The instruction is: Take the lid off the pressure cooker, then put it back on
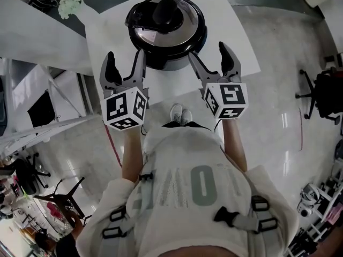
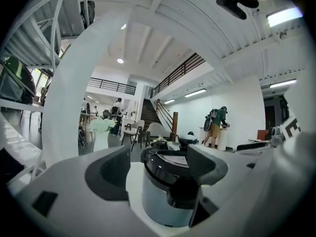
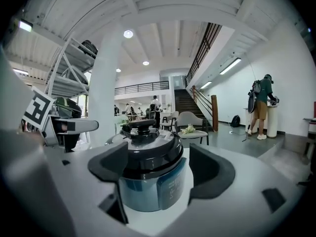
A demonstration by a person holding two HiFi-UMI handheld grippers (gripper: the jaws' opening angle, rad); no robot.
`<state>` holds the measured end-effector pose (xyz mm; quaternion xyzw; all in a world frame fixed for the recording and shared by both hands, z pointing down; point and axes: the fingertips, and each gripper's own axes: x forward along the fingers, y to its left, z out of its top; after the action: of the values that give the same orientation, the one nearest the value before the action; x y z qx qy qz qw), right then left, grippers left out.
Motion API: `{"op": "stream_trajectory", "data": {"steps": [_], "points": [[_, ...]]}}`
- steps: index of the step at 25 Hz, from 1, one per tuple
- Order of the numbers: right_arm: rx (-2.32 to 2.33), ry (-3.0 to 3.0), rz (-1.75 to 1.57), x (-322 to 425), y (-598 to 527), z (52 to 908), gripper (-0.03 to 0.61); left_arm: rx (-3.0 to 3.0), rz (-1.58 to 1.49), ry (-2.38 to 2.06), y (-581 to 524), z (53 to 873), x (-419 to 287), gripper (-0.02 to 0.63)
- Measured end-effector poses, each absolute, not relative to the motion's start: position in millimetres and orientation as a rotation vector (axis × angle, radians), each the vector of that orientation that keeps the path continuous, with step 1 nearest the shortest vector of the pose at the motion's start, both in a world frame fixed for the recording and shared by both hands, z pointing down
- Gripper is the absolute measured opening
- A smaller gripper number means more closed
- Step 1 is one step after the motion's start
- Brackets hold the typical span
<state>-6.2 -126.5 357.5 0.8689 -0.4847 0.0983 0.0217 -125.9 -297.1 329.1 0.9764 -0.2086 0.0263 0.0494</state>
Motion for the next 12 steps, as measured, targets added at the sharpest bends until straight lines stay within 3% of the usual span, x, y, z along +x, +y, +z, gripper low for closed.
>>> {"op": "stream_trajectory", "data": {"steps": [12], "points": [[2.659,-1.531,0.199,24,-142,346,0.361,2.959,0.104,-0.699,-307,346,-121,0.344]]}}
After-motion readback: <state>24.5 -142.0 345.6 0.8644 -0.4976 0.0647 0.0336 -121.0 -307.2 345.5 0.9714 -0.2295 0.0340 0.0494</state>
